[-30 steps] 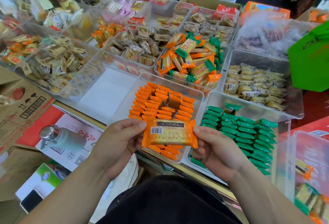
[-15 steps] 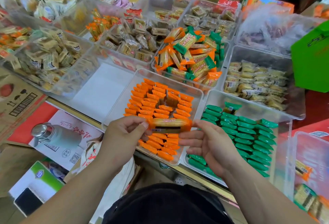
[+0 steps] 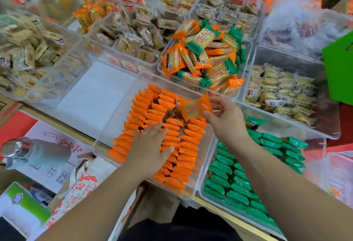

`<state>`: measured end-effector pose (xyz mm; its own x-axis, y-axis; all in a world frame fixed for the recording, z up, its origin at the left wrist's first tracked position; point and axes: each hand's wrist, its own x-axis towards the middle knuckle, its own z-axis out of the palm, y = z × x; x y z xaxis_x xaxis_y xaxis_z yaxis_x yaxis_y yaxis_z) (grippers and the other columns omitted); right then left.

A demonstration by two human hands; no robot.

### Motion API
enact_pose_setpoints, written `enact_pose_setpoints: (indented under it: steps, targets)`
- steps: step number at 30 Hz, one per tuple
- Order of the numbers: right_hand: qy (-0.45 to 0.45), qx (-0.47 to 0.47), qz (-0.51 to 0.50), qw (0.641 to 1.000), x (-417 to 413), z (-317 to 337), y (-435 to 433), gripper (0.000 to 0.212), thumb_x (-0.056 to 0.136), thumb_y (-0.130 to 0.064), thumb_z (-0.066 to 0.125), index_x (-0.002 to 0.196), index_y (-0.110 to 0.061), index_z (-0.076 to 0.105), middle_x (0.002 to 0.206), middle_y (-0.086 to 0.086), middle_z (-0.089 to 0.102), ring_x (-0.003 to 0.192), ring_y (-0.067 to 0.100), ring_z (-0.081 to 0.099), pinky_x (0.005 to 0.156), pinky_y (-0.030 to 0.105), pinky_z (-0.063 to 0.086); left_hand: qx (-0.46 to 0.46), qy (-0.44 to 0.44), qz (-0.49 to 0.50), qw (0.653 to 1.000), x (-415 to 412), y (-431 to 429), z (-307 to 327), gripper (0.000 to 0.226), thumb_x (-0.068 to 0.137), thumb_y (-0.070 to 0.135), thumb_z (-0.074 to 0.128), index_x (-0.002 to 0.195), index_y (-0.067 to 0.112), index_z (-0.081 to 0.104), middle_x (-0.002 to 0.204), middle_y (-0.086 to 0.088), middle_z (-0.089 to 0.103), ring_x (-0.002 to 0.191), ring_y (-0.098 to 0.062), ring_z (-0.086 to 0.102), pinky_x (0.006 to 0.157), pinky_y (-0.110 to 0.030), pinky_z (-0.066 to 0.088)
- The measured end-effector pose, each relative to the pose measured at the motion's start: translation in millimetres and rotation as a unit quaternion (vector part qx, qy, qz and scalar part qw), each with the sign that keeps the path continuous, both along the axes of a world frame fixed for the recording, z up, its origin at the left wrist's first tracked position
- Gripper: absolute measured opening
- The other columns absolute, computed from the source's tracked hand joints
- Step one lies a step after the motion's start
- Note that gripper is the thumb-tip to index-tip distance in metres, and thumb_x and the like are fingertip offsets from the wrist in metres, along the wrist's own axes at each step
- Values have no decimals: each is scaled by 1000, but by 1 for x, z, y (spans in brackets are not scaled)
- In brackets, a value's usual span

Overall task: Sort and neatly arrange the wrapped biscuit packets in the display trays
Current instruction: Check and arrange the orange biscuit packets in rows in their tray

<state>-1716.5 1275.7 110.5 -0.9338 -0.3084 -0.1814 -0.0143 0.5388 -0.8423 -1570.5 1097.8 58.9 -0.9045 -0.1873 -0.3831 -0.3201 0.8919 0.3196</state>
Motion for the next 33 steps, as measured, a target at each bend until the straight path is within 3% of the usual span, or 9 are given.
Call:
enact_pose_setpoints:
  steps: [3,7,11,16,22,27,33]
  targets:
    - [102,91,92,986,-10,-15,-16,22,87,-15,75,109,-15,73,97,-4,71,85,10,64,77,31,56,-31,-39,-32,998,0,2,-15,73,98,66,30,159,30,13,167,7,-11,154,-20,-12,122,-57,-2]
    - [131,178,161,962,-14,-39,-41,27,87,-11,71,114,-12,71,110,6,72,98,22,64,84,36,51,-31,-44,-40,998,2,1,-20,78,96,69,31,160,30,9,166,8,-20,153,-20,-17,122,-56,-5]
    - [122,252,204,938,-17,-63,-53,18,87,-17,72,105,-15,70,108,7,67,103,27,60,81,34,48,-16,-32,-29,999,1,-1,-20,77,96,67,38,159,32,11,166,10,-17,153,-18,-15,122,-54,-2]
    - [167,334,226,900,-21,-73,-60,22,89,-30,70,110,-24,72,110,1,69,117,24,49,91,41,52,-15,14,-15,1000,-3,-2,-12,80,95,63,45,159,32,9,168,7,-6,155,-18,-3,124,-49,2]
    - [188,296,215,911,-30,-65,-54,23,87,-21,59,101,-20,77,97,2,73,107,25,56,81,40,55,-58,38,-71,995,-31,3,-16,87,95,61,48,161,24,5,168,3,-12,154,-20,-11,123,-58,-3]
    - [238,411,214,853,-35,-57,-61,22,95,-27,61,115,-20,68,116,2,64,116,24,54,80,36,50,-87,4,-105,991,-50,6,-21,93,93,67,45,161,19,3,169,1,-8,154,-23,-11,120,-62,-5]
    - [251,456,224,824,-34,-56,-70,20,95,-10,57,110,-16,69,111,4,63,111,27,54,57,34,37,-98,3,-102,990,-50,7,-20,88,93,67,42,160,18,13,169,0,4,155,-22,-4,121,-62,-1]
